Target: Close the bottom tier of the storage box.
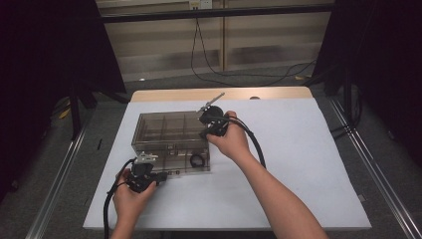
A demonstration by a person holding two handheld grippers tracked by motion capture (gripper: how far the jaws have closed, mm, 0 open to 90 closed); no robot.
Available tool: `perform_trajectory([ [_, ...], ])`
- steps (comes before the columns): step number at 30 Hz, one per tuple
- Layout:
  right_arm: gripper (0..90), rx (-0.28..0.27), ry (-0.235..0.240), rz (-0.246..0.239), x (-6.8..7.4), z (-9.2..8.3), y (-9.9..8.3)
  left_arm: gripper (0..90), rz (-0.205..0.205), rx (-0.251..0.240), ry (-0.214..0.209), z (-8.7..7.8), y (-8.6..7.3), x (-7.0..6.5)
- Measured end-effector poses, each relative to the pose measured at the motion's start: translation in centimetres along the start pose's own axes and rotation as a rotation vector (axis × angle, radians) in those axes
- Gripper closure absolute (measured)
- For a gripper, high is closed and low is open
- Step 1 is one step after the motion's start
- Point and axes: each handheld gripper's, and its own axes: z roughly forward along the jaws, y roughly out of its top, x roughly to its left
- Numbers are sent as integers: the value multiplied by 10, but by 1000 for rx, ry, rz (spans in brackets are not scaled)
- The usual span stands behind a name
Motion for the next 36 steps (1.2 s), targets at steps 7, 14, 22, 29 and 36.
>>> perform_trajectory([
  [7, 830, -1, -7, -5, 0, 0, 0, 898, 5, 10, 5, 1, 3, 2],
  [14, 830, 2, -4, 7, 0, 0, 0, 899, -12, -12, 3, 3, 5, 3],
  [22, 831, 0, -8, 3, 1, 0, 0, 897, -13, -31, 10, 3, 7, 4],
  [29, 833, 1, -9, 3, 1, 0, 1, 896, -11, -33, 19, 4, 8, 6],
  [36, 835, 1, -10, 2, 1, 1, 1, 896, -11, -44, 31, 5, 9, 6],
])
